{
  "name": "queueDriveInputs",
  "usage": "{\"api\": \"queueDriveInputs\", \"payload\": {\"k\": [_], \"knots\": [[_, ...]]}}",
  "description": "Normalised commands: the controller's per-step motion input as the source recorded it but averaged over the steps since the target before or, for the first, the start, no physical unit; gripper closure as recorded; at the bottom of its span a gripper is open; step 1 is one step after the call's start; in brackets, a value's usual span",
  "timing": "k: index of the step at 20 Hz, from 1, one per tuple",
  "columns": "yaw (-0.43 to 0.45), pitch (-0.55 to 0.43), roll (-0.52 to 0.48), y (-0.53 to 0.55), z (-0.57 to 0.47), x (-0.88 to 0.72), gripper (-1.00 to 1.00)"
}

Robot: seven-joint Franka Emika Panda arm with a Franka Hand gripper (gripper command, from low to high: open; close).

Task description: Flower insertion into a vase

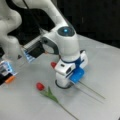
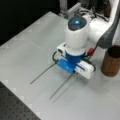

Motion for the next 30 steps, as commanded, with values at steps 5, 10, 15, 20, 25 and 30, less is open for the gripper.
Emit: {"api": "queueDriveInputs", "payload": {"k": [5,10,15,20,25,30], "knots": [[0.102,-0.041,-0.156,-0.05,0.34,-0.38,1.00],[0.120,-0.121,-0.119,-0.06,0.22,-0.34,1.00],[0.108,-0.092,-0.088,-0.04,0.13,-0.27,1.00],[0.078,-0.161,-0.009,0.00,0.24,-0.27,1.00],[0.048,-0.082,0.017,0.00,0.20,-0.28,1.00],[0.058,-0.070,0.057,0.01,0.11,-0.23,1.00]]}}
